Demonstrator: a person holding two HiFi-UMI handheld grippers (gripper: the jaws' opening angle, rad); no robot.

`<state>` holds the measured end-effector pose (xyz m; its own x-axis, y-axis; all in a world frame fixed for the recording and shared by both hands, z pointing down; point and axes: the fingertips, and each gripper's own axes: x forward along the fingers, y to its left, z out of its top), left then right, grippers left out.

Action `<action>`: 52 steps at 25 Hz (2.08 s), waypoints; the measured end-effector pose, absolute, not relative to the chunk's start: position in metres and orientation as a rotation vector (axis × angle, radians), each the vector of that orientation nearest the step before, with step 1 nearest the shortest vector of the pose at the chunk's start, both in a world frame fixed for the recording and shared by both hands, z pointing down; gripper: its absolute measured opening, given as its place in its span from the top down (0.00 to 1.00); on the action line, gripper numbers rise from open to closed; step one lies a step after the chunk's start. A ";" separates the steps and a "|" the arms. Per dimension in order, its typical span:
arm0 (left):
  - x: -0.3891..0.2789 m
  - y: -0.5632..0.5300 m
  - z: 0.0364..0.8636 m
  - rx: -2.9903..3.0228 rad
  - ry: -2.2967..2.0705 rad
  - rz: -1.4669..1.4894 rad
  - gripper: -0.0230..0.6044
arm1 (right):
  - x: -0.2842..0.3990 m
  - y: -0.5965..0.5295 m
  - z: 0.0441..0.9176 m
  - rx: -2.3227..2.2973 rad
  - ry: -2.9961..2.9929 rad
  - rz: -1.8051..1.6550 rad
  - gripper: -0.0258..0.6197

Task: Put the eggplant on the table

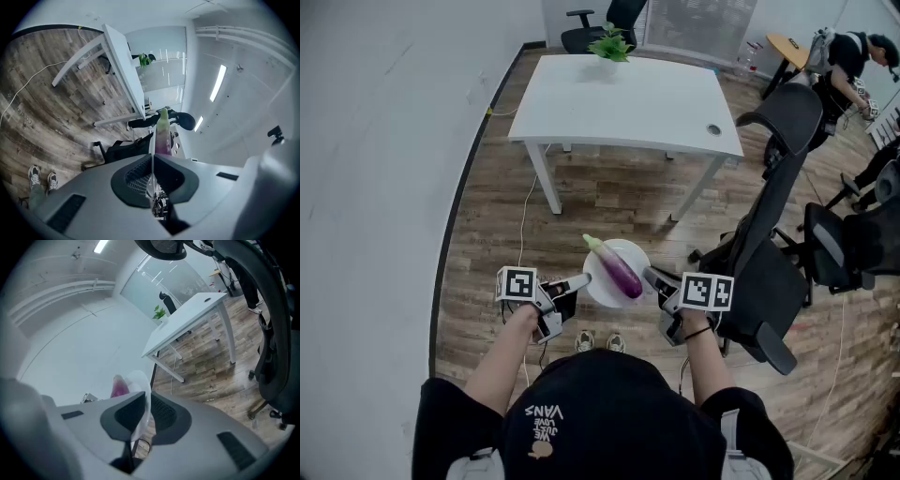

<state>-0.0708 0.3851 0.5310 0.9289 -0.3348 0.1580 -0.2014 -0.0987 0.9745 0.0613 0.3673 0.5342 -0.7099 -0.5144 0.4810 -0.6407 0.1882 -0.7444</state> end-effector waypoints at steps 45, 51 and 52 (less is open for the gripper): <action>-0.036 0.360 0.543 1.660 -0.460 -0.165 0.93 | 0.095 0.333 0.546 1.060 -2.322 1.553 0.89; -0.034 0.354 0.548 1.646 -0.467 -0.184 0.93 | 0.098 0.327 0.552 1.059 -2.313 1.572 0.89; -0.033 0.353 0.549 1.643 -0.465 -0.187 0.93 | 0.098 0.325 0.552 1.061 -2.310 1.572 0.89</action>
